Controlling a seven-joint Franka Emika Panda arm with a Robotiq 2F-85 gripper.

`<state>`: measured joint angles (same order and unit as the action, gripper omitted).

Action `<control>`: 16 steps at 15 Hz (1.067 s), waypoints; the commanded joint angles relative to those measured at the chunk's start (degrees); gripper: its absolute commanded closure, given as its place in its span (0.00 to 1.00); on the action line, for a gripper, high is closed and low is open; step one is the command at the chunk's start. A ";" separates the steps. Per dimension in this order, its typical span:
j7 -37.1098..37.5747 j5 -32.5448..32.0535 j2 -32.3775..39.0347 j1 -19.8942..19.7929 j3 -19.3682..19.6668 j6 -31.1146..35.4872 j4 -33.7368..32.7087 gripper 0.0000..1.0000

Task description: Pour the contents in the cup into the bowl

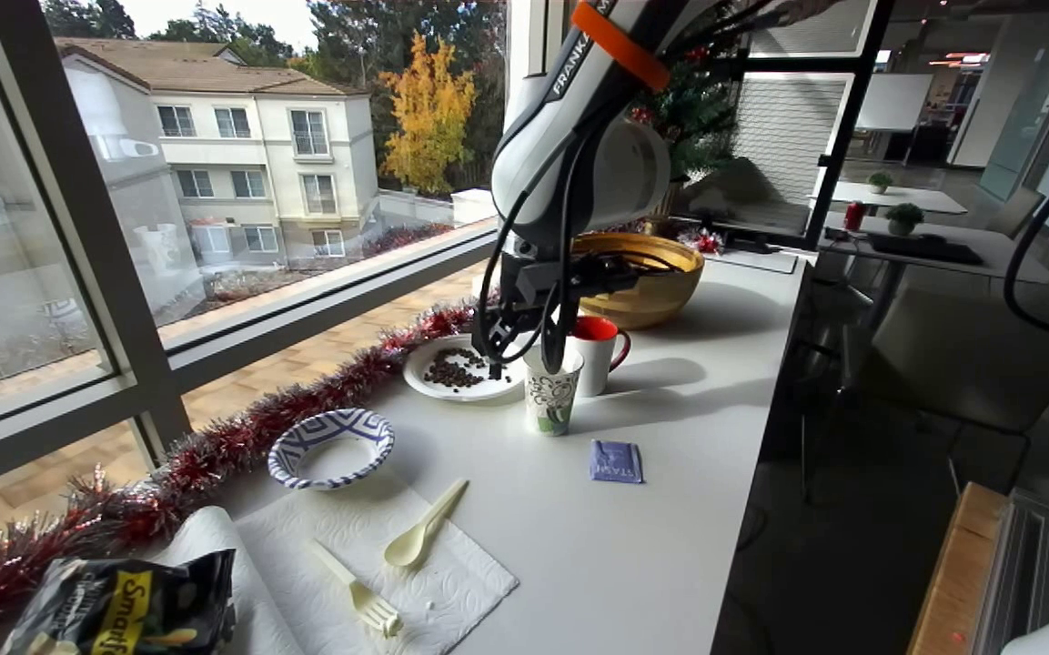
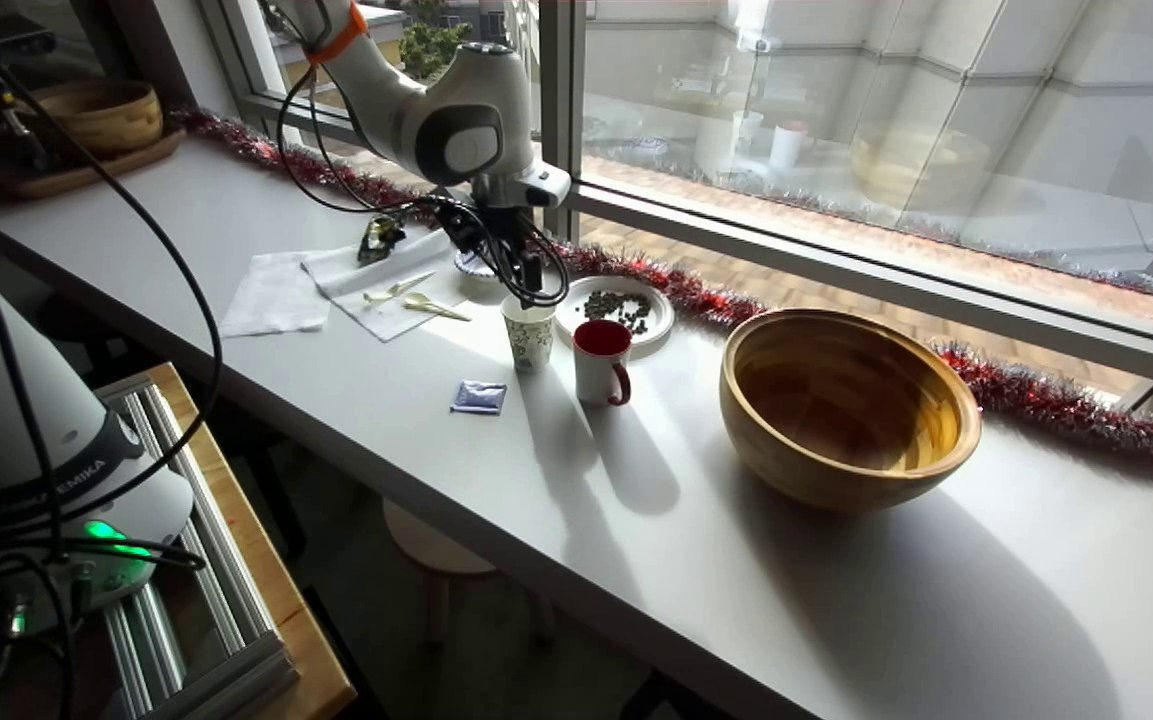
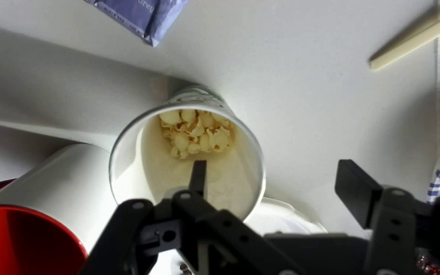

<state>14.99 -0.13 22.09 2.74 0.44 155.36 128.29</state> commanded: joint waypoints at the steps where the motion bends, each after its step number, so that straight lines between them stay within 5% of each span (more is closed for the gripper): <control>1: 0.45 -1.20 2.97 1.69 2.04 1.30 -2.32 0.45; 9: 3.58 -4.20 1.91 6.04 6.12 -0.14 -1.12 0.99; 13: 7.31 -7.47 -1.95 9.51 8.53 -1.60 1.35 1.00; 16: 4.30 -5.85 -5.09 8.50 5.40 -5.65 1.54 0.99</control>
<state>19.61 -5.38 22.05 11.22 7.43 153.75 127.68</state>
